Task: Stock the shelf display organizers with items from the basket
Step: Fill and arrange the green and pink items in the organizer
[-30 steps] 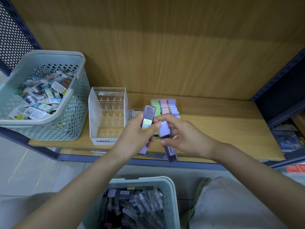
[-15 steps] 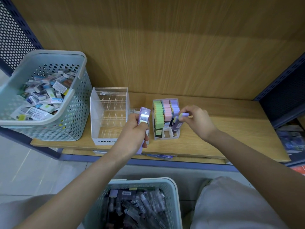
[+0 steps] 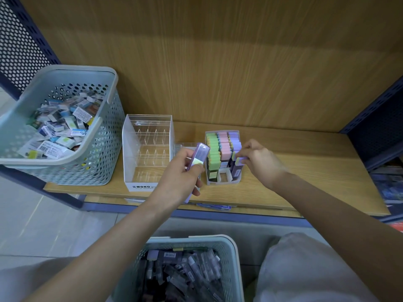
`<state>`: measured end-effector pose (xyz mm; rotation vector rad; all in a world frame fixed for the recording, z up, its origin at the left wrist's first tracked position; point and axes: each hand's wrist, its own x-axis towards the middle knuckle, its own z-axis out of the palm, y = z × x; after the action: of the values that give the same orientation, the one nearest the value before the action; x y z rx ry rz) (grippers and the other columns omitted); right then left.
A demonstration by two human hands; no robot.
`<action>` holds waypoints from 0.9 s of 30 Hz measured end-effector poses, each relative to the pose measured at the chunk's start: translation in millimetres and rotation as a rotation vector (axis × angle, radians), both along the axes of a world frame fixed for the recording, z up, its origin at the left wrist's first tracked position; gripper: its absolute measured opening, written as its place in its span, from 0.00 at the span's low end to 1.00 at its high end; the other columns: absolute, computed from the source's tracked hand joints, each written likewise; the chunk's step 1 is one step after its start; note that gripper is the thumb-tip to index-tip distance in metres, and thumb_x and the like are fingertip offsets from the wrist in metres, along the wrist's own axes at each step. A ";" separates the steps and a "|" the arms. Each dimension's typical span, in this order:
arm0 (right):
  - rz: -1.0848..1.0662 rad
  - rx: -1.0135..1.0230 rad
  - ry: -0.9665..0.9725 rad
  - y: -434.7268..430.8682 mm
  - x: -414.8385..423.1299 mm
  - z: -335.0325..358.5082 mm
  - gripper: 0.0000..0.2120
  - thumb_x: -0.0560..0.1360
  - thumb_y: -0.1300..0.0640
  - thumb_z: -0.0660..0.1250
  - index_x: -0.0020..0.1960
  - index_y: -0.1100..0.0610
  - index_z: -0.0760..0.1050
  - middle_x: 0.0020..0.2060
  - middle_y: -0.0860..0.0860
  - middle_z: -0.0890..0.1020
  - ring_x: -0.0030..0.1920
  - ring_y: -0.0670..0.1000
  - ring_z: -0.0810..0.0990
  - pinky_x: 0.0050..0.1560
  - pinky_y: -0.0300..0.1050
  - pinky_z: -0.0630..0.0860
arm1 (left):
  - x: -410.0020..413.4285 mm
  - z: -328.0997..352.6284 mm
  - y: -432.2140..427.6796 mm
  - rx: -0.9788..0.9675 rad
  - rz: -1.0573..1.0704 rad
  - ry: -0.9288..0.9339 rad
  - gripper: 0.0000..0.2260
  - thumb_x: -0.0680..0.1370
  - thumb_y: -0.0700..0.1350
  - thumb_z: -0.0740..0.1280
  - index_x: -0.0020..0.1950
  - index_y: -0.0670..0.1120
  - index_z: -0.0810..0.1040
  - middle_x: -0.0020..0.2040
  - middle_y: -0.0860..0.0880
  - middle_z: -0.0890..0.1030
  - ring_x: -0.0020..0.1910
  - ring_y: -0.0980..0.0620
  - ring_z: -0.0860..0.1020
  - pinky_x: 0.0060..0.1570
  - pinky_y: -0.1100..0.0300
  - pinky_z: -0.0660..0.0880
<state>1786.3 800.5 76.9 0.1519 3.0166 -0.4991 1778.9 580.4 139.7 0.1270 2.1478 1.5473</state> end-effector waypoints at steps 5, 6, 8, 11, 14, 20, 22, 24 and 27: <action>-0.003 0.203 0.038 0.4 1.1 0.8 0.12 0.78 0.62 0.60 0.61 0.56 0.71 0.57 0.52 0.73 0.55 0.56 0.75 0.46 0.50 0.74 | 0.9 -0.1 -0.7 0.019 -0.078 0.077 0.07 0.80 0.41 0.61 0.54 0.52 0.75 0.47 0.43 0.77 0.27 0.55 0.74 0.27 0.65 0.73; -0.009 0.198 0.029 -0.1 0.7 0.8 0.13 0.78 0.64 0.60 0.61 0.57 0.71 0.57 0.52 0.73 0.54 0.57 0.75 0.46 0.50 0.74 | 1.3 -0.7 -0.7 0.023 -0.091 0.080 0.08 0.80 0.42 0.62 0.54 0.53 0.75 0.46 0.44 0.77 0.26 0.56 0.74 0.28 0.65 0.73; -0.009 0.171 0.006 -0.6 1.1 -0.4 0.16 0.76 0.68 0.59 0.62 0.56 0.71 0.58 0.52 0.72 0.53 0.58 0.77 0.46 0.50 0.74 | 1.7 -2.8 -1.0 0.005 -0.108 0.081 0.09 0.80 0.43 0.62 0.57 0.53 0.76 0.45 0.47 0.76 0.26 0.57 0.74 0.27 0.66 0.72; 0.040 0.181 0.000 -6.0 6.1 4.0 0.20 0.77 0.67 0.58 0.67 0.54 0.69 0.61 0.51 0.71 0.59 0.55 0.73 0.49 0.47 0.71 | 1.7 -6.4 -1.4 -0.075 -0.139 0.076 0.10 0.80 0.41 0.61 0.58 0.52 0.75 0.42 0.51 0.73 0.28 0.56 0.73 0.29 0.65 0.71; 0.038 -0.068 0.142 -16.9 14.9 18.2 0.17 0.79 0.64 0.58 0.66 0.55 0.69 0.60 0.50 0.73 0.59 0.50 0.73 0.53 0.45 0.72 | 1.1 -10.6 -3.0 -0.161 -0.149 0.134 0.08 0.77 0.38 0.64 0.50 0.51 0.72 0.43 0.51 0.74 0.35 0.54 0.75 0.33 0.63 0.71; 0.274 -0.478 0.071 -50.3 36.9 44.0 0.22 0.76 0.65 0.63 0.67 0.51 0.68 0.58 0.44 0.73 0.53 0.41 0.76 0.57 0.40 0.74 | 6.5 -8.5 -3.5 -0.333 -0.231 0.445 0.13 0.73 0.41 0.72 0.37 0.54 0.69 0.38 0.59 0.75 0.39 0.68 0.72 0.40 0.78 0.66; 0.319 -0.481 0.025 -59.6 44.9 44.5 0.25 0.76 0.63 0.65 0.69 0.47 0.63 0.56 0.42 0.74 0.49 0.41 0.77 0.55 0.43 0.76 | 9.4 -6.2 -0.6 -0.311 -0.202 0.482 0.16 0.71 0.41 0.74 0.37 0.53 0.67 0.36 0.58 0.76 0.35 0.67 0.73 0.36 0.76 0.67; 0.292 -0.489 0.016 -63.4 50.7 45.4 0.29 0.76 0.62 0.65 0.70 0.43 0.59 0.48 0.36 0.73 0.45 0.44 0.76 0.52 0.46 0.76 | 12.9 -5.5 2.1 -0.266 -0.174 0.506 0.18 0.70 0.39 0.74 0.39 0.53 0.65 0.34 0.54 0.77 0.31 0.62 0.73 0.32 0.73 0.68; 0.208 -0.523 0.034 -60.3 56.9 44.9 0.35 0.74 0.65 0.65 0.69 0.35 0.56 0.39 0.34 0.70 0.42 0.46 0.78 0.48 0.44 0.77 | 18.8 -4.1 6.5 -0.182 -0.166 0.543 0.19 0.72 0.38 0.72 0.42 0.55 0.63 0.37 0.50 0.79 0.33 0.59 0.76 0.34 0.68 0.72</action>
<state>1843.2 740.1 121.8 -0.2020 2.7672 -1.2386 1797.7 586.9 135.5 0.7163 2.5935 1.3169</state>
